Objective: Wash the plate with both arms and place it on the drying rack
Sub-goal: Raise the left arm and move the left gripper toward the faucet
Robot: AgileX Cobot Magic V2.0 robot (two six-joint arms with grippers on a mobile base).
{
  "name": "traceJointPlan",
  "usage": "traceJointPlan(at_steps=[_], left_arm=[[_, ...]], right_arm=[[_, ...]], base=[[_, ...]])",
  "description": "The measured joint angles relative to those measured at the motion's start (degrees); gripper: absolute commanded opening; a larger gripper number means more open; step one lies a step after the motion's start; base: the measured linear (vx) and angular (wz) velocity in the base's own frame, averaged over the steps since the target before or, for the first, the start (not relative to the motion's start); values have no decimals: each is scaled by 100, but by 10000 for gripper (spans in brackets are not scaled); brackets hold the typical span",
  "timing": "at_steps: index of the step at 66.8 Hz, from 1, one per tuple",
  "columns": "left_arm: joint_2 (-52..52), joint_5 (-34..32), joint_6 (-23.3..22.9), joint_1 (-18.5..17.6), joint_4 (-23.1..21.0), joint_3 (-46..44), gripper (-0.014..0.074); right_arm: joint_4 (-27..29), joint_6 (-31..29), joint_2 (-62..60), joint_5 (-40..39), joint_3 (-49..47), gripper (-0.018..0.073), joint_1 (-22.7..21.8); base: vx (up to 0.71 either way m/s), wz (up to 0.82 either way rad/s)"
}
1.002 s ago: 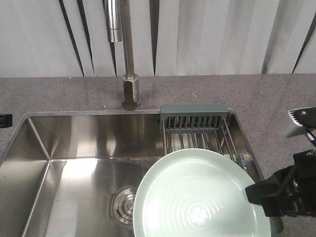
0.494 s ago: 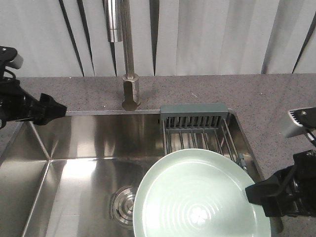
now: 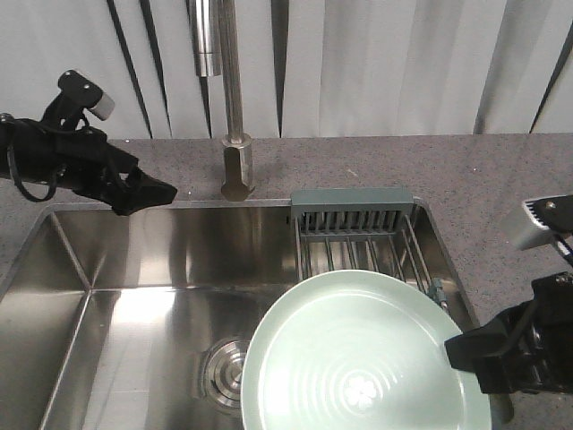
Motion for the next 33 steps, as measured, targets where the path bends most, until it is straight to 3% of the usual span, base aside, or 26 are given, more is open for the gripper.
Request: traceJointPlan(at_steps=[18,33], left_arm=[[735,213,672,-444,-33,-754,627],[1227,421,815,-669,-33,-1474,624]], right_arm=[[0,0,0,0,0,-4,0],[0,0,0,0,0,-4,0]], base=[[0,0],[0,0]])
